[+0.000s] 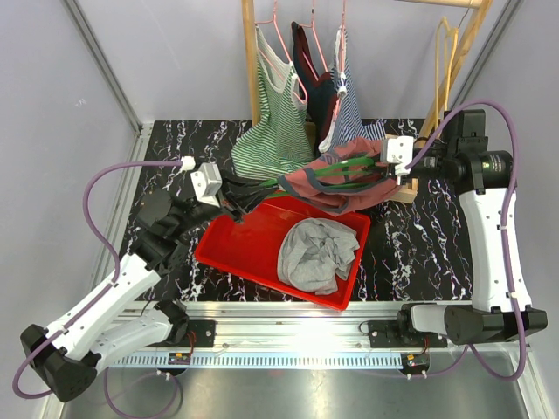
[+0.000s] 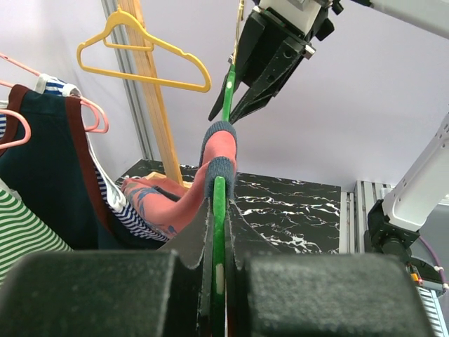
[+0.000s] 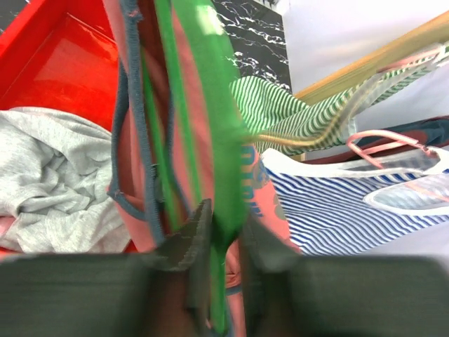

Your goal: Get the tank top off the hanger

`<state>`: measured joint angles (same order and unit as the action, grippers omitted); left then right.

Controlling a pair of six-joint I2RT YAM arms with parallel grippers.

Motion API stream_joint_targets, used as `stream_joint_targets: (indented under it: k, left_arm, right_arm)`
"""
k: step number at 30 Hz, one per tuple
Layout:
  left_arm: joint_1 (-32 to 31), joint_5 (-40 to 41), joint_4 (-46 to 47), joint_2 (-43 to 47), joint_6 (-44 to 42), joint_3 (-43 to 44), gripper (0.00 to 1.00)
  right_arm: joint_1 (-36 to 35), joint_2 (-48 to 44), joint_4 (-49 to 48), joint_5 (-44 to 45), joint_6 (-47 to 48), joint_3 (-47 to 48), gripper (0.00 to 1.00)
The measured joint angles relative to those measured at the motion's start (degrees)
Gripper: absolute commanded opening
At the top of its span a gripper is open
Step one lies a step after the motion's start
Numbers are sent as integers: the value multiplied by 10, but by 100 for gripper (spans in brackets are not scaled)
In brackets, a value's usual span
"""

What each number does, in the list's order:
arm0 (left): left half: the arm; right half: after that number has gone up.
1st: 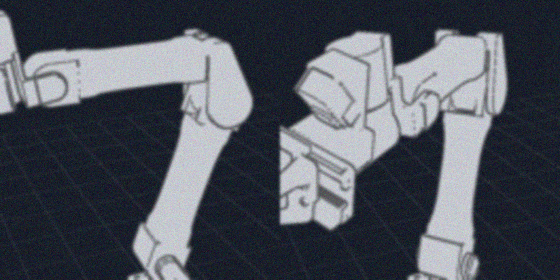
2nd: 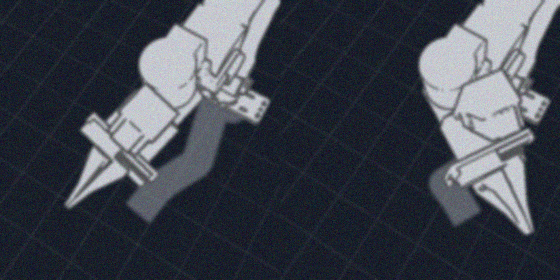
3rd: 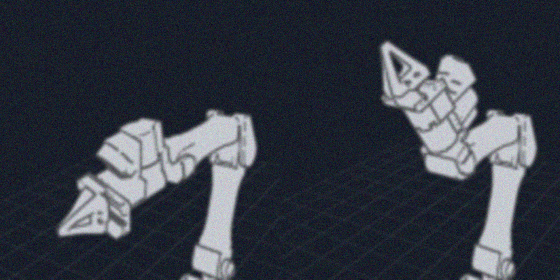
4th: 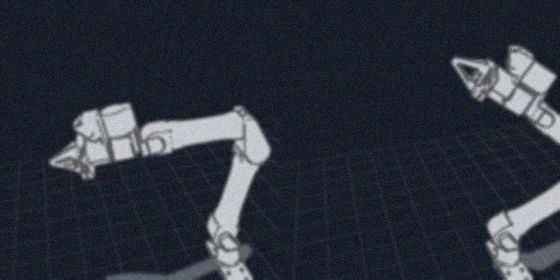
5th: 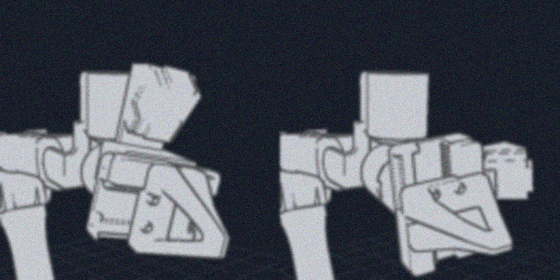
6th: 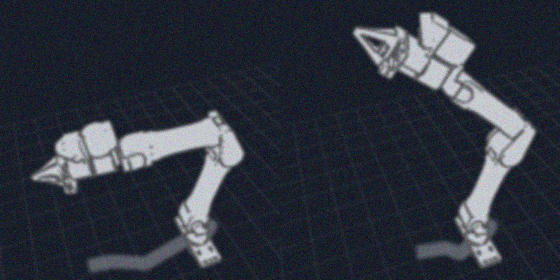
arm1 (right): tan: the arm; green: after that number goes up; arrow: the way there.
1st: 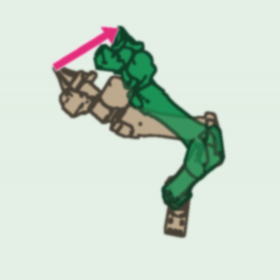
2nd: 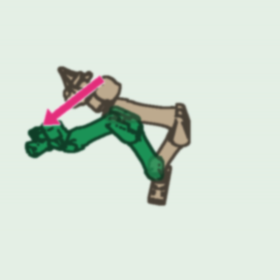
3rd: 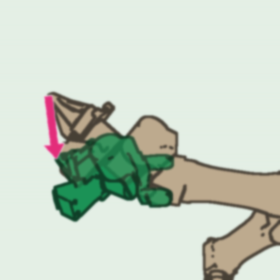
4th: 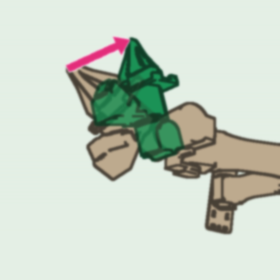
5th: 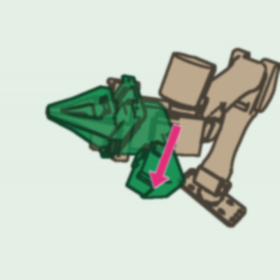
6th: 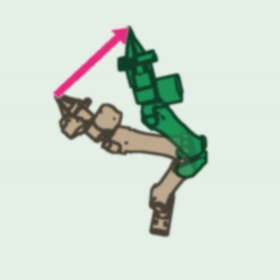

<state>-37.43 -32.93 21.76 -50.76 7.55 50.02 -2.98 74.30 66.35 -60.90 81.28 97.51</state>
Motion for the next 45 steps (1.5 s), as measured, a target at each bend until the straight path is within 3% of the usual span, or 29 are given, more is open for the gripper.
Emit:
stream_joint_targets:
  k: [2,10,11,13,14,17,21,27,33,45]
  left_arm:
    - [2,-3,5,-1,0,0,0]
    - [7,6,10,-11,-1,0,3]
    - [7,12,10,-13,-1,0,15]
    - [6,28,10,-17,0,0,27]
    - [6,38,10,-20,0,0,50]
    - [6,75,6,-27,0,0,76]
    - [6,121,-17,-36,-2,10,86]
    - [7,153,-70,-60,2,48,89]
    - [14,159,-94,-154,61,118,85]
    - [-21,278,-163,-307,125,223,76]
  right_arm:
    - [2,0,2,-4,-1,-3,0]
    - [3,-8,7,6,-22,-24,0]
    - [3,-11,5,14,-35,-25,0]
    - [3,-24,-6,35,-68,-30,0]
    - [2,-29,-10,43,-81,-32,0]
    - [0,-52,-28,81,-133,-43,0]
    - [0,-73,-50,130,-204,-57,0]
    - [-1,-75,-72,172,-299,-82,0]
    - [4,-80,-93,214,-375,-115,0]
    - [12,-93,-90,289,-412,-156,0]
